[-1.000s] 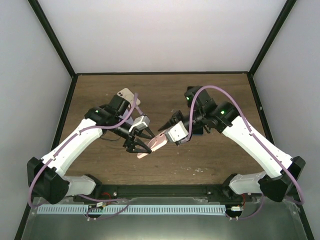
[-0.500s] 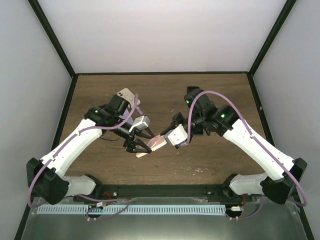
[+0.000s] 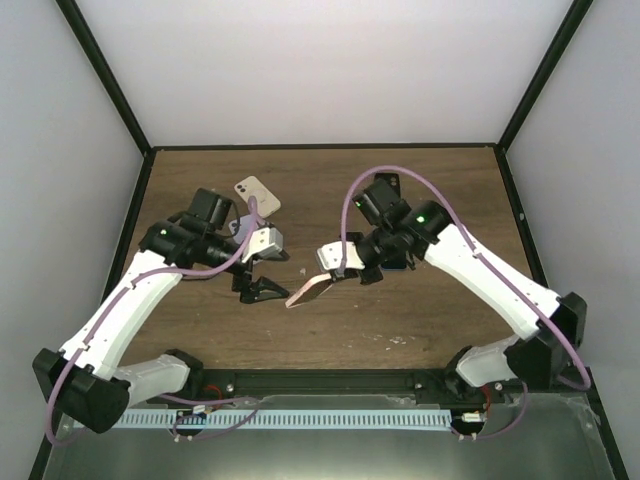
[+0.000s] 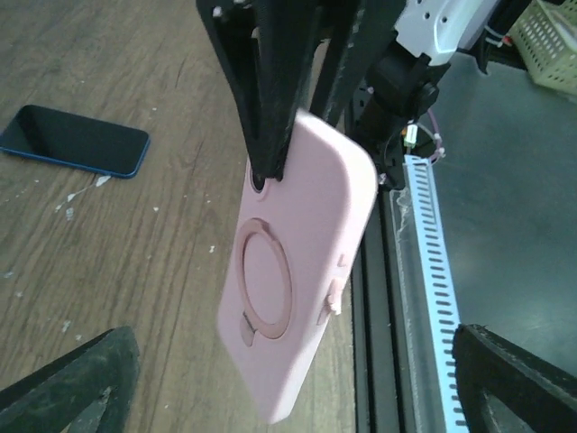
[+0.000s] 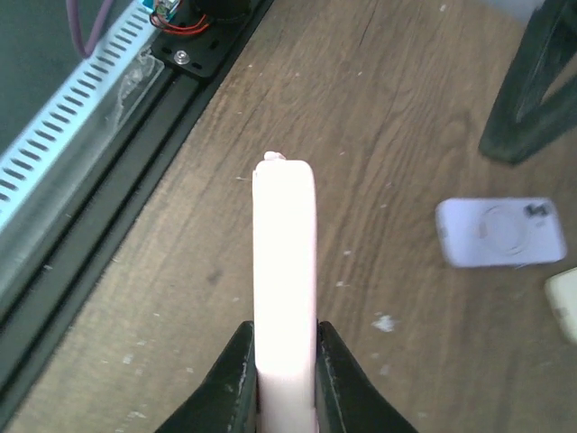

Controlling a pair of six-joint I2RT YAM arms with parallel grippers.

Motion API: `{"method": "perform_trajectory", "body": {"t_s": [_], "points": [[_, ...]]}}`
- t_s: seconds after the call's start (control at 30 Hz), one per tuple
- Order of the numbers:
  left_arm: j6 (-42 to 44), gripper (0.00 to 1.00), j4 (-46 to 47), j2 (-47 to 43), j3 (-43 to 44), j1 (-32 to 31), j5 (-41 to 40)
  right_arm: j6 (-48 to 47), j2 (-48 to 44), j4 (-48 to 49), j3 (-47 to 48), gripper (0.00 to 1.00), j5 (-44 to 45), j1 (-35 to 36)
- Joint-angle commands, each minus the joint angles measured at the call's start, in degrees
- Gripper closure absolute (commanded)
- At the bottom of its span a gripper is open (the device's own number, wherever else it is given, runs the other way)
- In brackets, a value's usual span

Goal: Take the phone out of the phone case
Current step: Adjust the phone.

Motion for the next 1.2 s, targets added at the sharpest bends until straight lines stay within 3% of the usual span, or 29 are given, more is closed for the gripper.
{"method": "perform_trajectory", "body": {"t_s": [0.0,0.33,0.7,0.93,1.07,1.17], "points": [[-1.8,0.08,2.9,-1.3,-1.9,-0.3,-2.6,10.8,4.4,-3.5,6.4,0.99,-6.5,-2.2],[-8.9,0.23,10.6,-1.9,-4.9,-6.9,-9.2,18.8,14.4,-12.1,15.5,0.99,-17.5,-6.6],[-14.3,0.56,15.2,1.1,-5.4,-8.4,-11.6,18.7,16.2,-14.7,16.1,0.99,-21.3,-6.7],[-16.0,0.80,14.7,1.5,-4.9,-8.4,-7.9,18.4,17.3,-16.1,18.2,0.99,-22.2,-7.2],[-16.9,0.82,14.9,1.1,-4.8,-8.1,-7.5,18.4,17.4,-16.1,18.7,0.99,-23.1,-8.3],[-19.3,0.73,16.9,0.4,-5.7,-5.6,-6.2,19.2,17.5,-15.6,19.8,0.99,-24.4,-10.2]]}}
